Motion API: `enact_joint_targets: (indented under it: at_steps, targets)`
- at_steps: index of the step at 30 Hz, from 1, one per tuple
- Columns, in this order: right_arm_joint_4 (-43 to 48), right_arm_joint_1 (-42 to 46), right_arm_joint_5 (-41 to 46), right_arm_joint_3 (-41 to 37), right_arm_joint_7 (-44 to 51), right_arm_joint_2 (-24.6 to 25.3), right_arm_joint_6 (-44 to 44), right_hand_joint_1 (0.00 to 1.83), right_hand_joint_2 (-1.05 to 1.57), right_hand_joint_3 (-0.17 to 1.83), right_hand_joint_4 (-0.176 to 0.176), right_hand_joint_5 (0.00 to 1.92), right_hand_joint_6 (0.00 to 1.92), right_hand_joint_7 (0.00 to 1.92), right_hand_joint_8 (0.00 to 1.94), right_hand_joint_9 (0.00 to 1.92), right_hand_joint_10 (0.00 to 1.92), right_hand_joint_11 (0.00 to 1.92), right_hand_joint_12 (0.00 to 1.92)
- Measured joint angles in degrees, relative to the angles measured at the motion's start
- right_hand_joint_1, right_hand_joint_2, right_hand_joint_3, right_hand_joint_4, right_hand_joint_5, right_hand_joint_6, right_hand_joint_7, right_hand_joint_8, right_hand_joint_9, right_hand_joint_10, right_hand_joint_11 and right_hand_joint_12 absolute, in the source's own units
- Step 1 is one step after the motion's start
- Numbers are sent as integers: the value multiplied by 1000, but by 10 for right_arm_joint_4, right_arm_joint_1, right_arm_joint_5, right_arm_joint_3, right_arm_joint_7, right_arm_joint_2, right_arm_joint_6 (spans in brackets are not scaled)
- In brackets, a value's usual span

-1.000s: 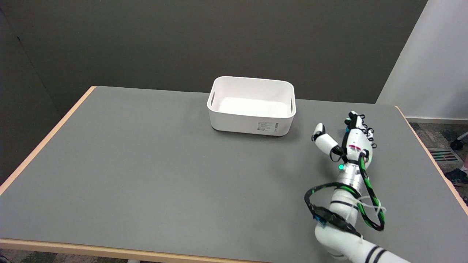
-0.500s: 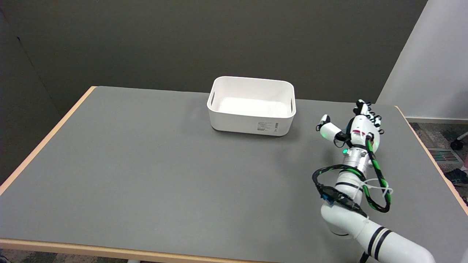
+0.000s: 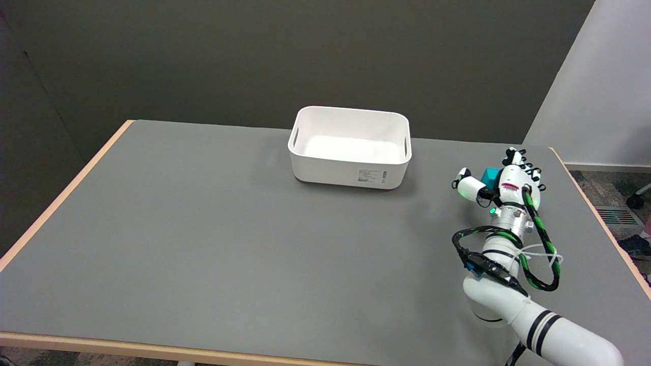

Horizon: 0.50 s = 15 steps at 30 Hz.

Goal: Pick up blue wooden cube.

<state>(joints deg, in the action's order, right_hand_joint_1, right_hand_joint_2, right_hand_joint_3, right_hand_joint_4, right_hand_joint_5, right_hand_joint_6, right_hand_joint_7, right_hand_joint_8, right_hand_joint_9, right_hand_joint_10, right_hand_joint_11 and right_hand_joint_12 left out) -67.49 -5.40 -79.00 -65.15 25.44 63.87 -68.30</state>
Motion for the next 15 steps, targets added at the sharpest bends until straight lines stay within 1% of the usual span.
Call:
enact_joint_targets:
  at_steps: [6, 15]
  targets:
    - [35, -20, 16, -5, 0, -7, 34, 646, 623, 956, -137, 61, 356, 153, 485, 104, 759, -1, 1120]
    - [71, -46, 30, -15, -3, -16, 66, 648, 621, 957, -136, 60, 351, 152, 476, 98, 754, -1, 1121]
